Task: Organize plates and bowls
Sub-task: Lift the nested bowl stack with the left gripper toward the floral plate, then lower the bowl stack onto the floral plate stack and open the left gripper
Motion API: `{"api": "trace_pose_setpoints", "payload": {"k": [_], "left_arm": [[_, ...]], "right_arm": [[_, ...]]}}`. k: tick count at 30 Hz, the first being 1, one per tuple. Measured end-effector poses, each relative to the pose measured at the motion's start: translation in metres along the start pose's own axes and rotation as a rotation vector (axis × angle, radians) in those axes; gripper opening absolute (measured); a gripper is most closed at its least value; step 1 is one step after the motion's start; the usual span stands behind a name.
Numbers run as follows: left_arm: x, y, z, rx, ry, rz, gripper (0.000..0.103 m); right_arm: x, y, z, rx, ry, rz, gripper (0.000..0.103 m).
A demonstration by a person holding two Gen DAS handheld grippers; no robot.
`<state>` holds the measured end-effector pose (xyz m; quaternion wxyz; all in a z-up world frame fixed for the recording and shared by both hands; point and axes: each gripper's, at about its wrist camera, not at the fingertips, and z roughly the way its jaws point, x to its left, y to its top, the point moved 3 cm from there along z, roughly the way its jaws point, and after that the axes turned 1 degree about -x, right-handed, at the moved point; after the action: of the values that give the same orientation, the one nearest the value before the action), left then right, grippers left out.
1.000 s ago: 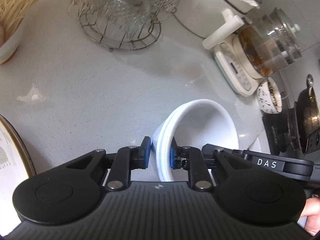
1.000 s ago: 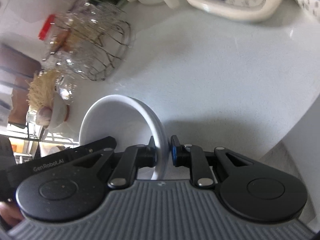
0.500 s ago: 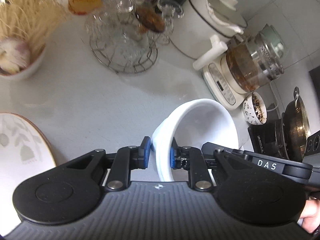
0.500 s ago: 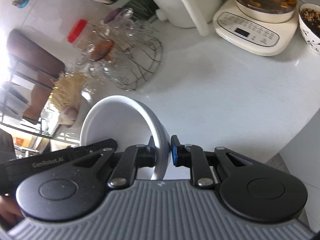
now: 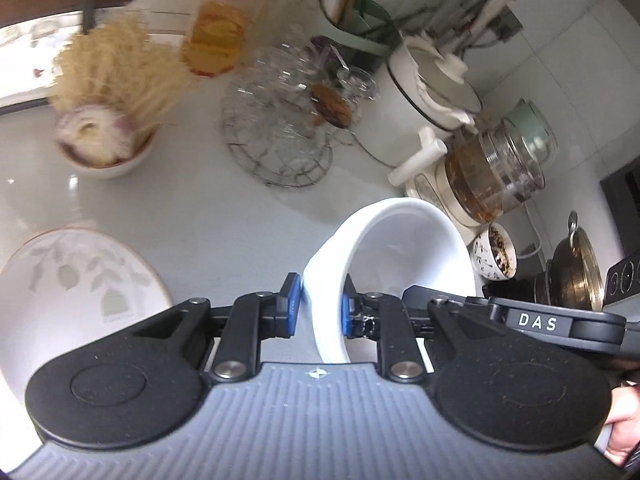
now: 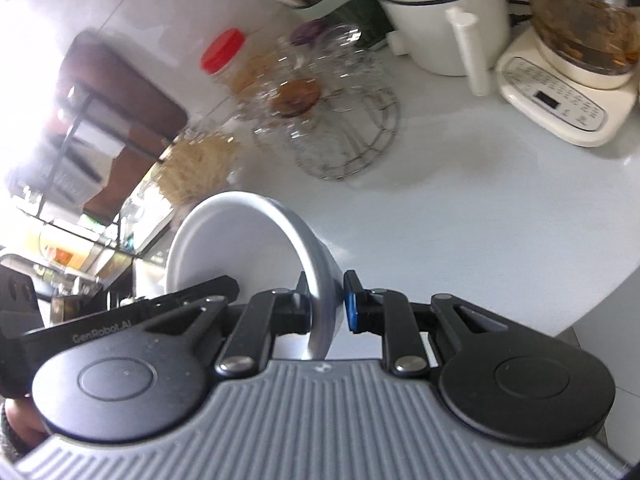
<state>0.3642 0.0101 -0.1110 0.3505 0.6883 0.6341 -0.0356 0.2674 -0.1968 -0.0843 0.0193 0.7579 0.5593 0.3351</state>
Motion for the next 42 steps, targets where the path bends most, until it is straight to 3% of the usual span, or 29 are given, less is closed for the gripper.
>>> {"api": "trace_pose_setpoints", "payload": {"k": [11, 16, 30, 42], "left_arm": [[0.061, -0.009, -0.050, -0.059, 0.040, -0.098, 0.023], [0.092, -0.019, -0.061, -0.069, 0.088, -0.134, 0.023], [0.173, -0.042, -0.049, -0.073, 0.154, -0.271, 0.022], [0.206, -0.051, -0.023, -0.051, 0.189, -0.305, 0.023]], "right_arm": [[0.063, -0.015, 0.026, 0.042, 0.050, -0.106, 0.021], [0.085, -0.027, 0.054, 0.114, 0.067, -0.148, 0.021], [0.112, -0.059, 0.132, 0.285, 0.039, -0.214, 0.021], [0.125, -0.071, 0.164, 0.267, -0.032, -0.281, 0.021]]}}
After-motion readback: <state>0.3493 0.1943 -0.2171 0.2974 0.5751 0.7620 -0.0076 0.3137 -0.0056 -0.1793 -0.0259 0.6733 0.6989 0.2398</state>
